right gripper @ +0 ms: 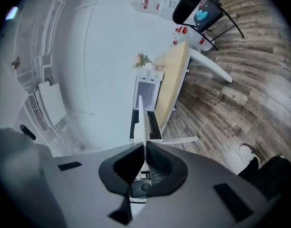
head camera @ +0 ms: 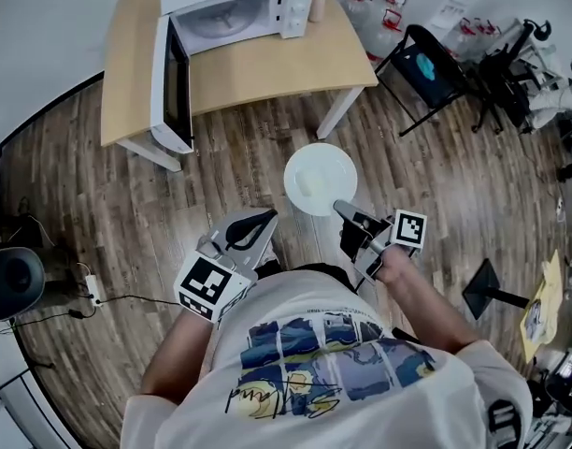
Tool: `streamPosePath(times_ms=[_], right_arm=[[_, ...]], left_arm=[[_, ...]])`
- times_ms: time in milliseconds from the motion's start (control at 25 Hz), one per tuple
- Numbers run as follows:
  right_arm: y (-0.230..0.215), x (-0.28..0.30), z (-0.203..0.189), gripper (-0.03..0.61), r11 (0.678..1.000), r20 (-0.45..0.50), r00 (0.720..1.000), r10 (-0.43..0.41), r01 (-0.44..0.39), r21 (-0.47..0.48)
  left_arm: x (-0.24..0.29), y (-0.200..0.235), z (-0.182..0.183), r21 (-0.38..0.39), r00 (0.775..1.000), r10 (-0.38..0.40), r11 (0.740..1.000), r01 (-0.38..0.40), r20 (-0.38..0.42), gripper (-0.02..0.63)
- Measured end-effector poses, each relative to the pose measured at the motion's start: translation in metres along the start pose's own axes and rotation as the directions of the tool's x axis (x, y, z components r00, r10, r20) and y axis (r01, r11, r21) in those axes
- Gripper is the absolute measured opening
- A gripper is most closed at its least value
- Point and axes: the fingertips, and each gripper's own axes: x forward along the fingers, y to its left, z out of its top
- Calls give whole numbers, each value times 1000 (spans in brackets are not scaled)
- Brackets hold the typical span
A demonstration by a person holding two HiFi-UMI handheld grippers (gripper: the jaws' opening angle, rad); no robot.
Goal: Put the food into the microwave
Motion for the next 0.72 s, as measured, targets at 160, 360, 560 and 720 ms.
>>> streamPosePath(times_ms=[160, 360, 560, 720], right_arm=[[7, 45, 22, 14, 1000, 17, 1000, 12, -12, -3], [17, 88, 51, 14, 1000, 21, 1000, 12, -12, 7], [15, 130, 86, 14, 1000, 8, 1000, 16, -16, 14], [12, 172, 124, 14, 1000, -10, 1000, 22, -22, 18]], left_arm=[[-10, 39, -4, 5, 1000, 18, 1000, -18, -6, 8], [-18, 74, 6, -39, 997, 69, 997, -68, 33, 8], [-12, 108, 14, -65, 991, 126, 990, -123, 48, 8], [0, 142, 26, -78, 982, 186, 980, -183, 37, 8]])
